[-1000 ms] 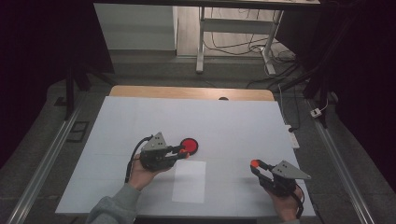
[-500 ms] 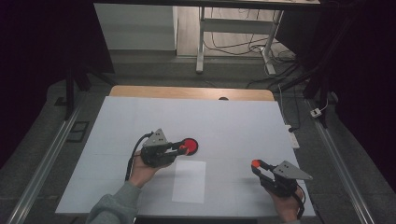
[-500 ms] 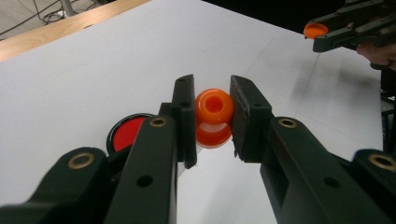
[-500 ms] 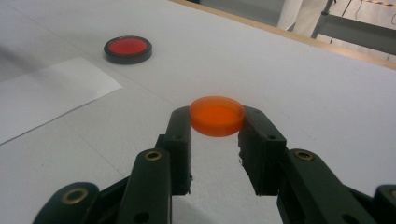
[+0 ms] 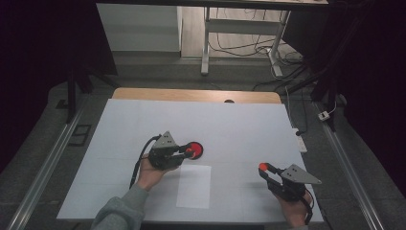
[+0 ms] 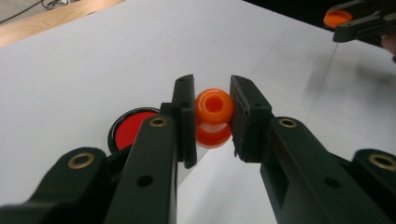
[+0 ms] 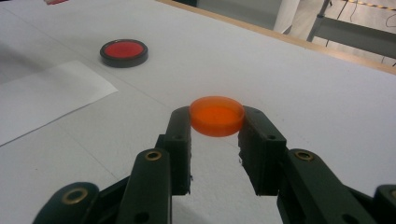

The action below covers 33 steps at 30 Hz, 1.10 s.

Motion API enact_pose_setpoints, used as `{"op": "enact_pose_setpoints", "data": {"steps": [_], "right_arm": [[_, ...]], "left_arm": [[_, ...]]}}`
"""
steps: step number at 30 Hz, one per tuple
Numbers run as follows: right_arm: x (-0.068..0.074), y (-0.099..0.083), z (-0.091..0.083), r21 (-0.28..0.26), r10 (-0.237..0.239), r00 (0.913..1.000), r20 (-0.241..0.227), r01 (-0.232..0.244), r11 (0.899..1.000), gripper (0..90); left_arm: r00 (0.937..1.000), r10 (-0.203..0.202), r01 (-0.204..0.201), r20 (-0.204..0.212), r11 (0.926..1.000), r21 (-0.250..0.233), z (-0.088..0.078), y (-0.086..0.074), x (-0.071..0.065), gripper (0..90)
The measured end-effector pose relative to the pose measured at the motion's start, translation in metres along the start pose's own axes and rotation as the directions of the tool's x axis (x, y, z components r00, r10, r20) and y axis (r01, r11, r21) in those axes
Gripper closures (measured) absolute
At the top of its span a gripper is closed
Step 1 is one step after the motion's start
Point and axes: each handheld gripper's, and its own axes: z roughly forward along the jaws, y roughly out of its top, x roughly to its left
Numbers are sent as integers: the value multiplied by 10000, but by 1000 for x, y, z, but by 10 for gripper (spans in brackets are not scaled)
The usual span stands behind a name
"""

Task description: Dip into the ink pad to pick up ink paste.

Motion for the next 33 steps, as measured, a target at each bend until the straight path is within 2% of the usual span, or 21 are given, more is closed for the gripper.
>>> {"op": "enact_pose_setpoints", "data": {"steps": [5,10,13,18,23,33], "right_arm": [[0,-1,0,38,24,10000,-19,-24,10000,645],[1,-1,1,40,17,10000,-25,-17,10000,645],[1,0,0,5,3,10000,-57,-3,10000,645],[2,-1,1,33,-44,9999,-133,44,10000,645],[3,-1,2,31,-41,9999,-160,42,10000,645],[2,-1,0,-57,39,9999,137,-39,10000,645]], "left_arm": [[9996,-210,213,-163,9996,166,7,-2,9,723],[9994,-98,109,-325,9994,322,17,3,13,723],[9994,-169,186,-306,9983,554,26,7,17,723],[9995,-26,52,-314,9965,832,38,10,19,723],[9990,-317,343,-316,9959,831,44,10,24,723],[9982,-359,410,-479,9930,1111,50,8,31,723]]}}
